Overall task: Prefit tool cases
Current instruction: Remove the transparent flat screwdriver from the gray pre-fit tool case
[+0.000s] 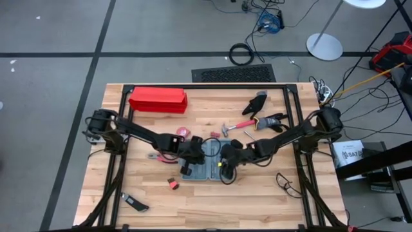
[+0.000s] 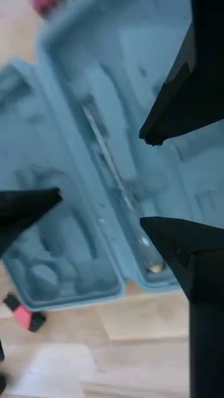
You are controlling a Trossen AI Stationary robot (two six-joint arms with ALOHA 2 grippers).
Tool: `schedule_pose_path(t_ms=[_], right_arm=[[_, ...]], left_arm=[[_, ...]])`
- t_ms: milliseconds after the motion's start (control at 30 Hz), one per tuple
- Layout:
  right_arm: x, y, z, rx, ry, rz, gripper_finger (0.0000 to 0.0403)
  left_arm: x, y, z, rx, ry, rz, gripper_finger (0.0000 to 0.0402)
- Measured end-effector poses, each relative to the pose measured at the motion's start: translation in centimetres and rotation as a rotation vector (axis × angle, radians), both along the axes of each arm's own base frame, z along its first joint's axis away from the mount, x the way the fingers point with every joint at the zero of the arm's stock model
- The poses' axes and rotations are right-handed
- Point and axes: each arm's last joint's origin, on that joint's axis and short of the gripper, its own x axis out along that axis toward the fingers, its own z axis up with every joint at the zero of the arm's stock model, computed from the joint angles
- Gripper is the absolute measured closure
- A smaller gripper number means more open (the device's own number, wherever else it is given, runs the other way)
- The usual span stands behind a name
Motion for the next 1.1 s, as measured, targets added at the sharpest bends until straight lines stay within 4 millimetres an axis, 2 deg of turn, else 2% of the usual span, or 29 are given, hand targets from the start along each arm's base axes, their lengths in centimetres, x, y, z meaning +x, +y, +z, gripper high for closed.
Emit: schedule_pose_path(t_ms=[367,667,1100], right_arm=[[0.8,-0.6,-2.4,0.168,0.057,-0.124,0.0197],[0.9,-1.0,-2.8,0.207,0.073,-0.176,0.0212],[1.6,-1.4,-2.8,0.299,0.033,-0.104,0.0220]], left_arm=[[1.8,-0.4,-3.1,-0.084,-0.042,0.045,0.0402],[1.9,-0.4,-3.2,-0.092,-0.058,0.050,0.0402],[2.1,-0.5,-3.1,-0.104,-0.083,0.055,0.0402]])
